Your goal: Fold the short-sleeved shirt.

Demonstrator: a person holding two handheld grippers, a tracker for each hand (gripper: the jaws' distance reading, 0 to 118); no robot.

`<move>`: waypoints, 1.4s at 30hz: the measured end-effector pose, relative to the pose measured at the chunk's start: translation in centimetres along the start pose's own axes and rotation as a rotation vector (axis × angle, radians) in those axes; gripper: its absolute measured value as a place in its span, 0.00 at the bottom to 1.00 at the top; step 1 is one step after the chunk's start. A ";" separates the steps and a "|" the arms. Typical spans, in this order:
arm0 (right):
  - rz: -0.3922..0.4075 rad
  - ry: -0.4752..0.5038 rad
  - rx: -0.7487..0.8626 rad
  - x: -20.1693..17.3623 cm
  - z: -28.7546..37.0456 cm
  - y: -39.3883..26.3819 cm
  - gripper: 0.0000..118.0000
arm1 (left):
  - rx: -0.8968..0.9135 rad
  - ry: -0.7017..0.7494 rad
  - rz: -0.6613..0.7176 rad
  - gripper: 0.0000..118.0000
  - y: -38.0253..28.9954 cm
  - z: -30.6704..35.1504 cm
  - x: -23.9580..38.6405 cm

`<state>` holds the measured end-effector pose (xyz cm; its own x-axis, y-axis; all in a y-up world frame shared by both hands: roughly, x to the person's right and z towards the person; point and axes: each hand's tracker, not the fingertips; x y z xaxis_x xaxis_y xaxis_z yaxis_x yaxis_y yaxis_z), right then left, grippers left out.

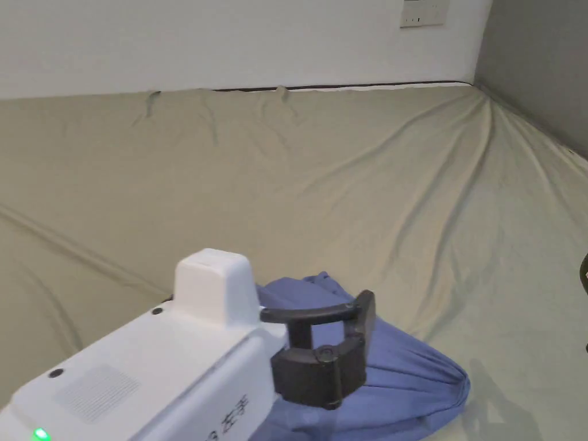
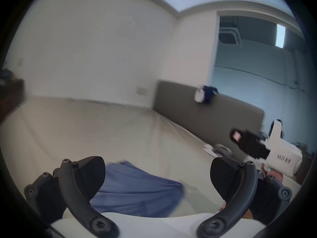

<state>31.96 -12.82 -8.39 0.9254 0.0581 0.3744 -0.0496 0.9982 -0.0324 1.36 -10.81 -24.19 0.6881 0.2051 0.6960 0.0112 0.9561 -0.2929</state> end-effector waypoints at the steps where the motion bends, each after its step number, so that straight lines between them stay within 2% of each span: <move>1: -0.004 0.006 0.002 -0.4 0.2 0.0 0.00 | 0.028 0.101 -0.001 1.00 0.8 2.3 -0.7; 3: -0.009 0.025 0.004 -1.0 0.5 0.0 0.00 | 0.082 0.298 -0.031 0.96 1.3 6.2 -2.0; 4: -0.012 0.033 0.007 -1.3 0.6 0.0 0.00 | 0.123 0.406 -0.057 0.78 0.9 7.7 -2.5; 5: -0.013 0.039 0.004 -1.7 0.7 -0.1 0.00 | 0.145 0.520 -0.090 0.52 0.8 9.2 -2.9; 6: -0.009 0.043 0.001 -2.1 0.8 -0.2 0.00 | 0.148 0.631 -0.103 0.10 0.4 10.0 -3.6; 7: -0.005 0.046 0.001 -2.3 0.9 -0.3 0.00 | 0.181 0.690 -0.090 0.00 -0.3 11.5 -4.4; 10: -0.019 0.061 -0.010 -2.7 1.0 -0.6 0.00 | 0.115 0.684 -0.010 0.00 -1.4 13.5 -6.3; 12: -0.028 0.067 -0.020 -3.0 0.9 -0.7 0.00 | 0.111 0.711 -0.013 0.00 -1.5 13.5 -6.8; 14: -0.003 0.063 -0.009 -3.1 0.9 -0.5 0.00 | 0.084 0.719 -0.015 0.00 -2.2 13.3 -7.1; 16: -0.019 0.072 -0.022 -3.1 0.7 -0.6 0.00 | 0.057 0.664 0.025 0.00 -2.7 12.5 -7.5; 18: -0.008 0.070 -0.019 -3.2 0.7 -0.6 0.00 | 0.012 0.617 0.063 0.00 -3.4 11.2 -8.1; 23: 0.004 0.069 -0.035 -3.2 0.2 -0.8 0.00 | -0.167 0.535 0.034 0.00 -6.2 3.9 -10.8; 24: 0.003 0.068 -0.046 -3.2 0.1 -0.9 0.00 | -0.193 0.488 0.064 0.09 -6.6 2.1 -11.8; 26: 0.020 0.056 -0.053 -3.0 -0.2 -1.2 0.00 | -0.291 0.390 0.172 0.73 -8.1 -2.0 -14.9; 27: 0.023 0.051 -0.058 -3.0 -0.4 -1.3 0.00 | -0.346 0.362 0.220 0.98 -8.9 -3.9 -16.3; 29: 0.028 0.039 -0.070 -2.9 -0.7 -1.4 0.00 | -0.418 0.376 0.240 0.98 -11.3 -7.6 -18.3; 33: 0.043 0.021 -0.113 -2.9 -1.7 -2.0 0.00 | -0.596 0.537 0.205 0.95 -14.9 -13.3 -20.8; 36: 0.063 0.018 -0.131 -2.9 -2.4 -2.5 0.00 | -0.645 0.512 0.237 0.94 -16.7 -14.9 -21.4; 39: 0.071 0.015 -0.149 -3.2 -2.9 -2.9 0.00 | -0.659 0.551 0.100 0.92 -16.9 -15.1 -19.6; 41: 0.070 0.015 -0.155 -3.4 -3.0 -3.2 0.00 | -0.630 0.551 0.116 0.76 -16.6 -14.4 -18.6; 42: 0.069 0.018 -0.158 -3.4 -3.1 -3.4 0.00 | -0.604 0.556 0.098 0.64 -16.5 -14.1 -17.9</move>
<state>30.11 -16.44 -12.41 0.9286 0.1251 0.3493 -0.0553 0.9776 -0.2029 -0.89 -33.21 -41.10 0.9629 -0.0031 0.2697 0.2114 0.6297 -0.7475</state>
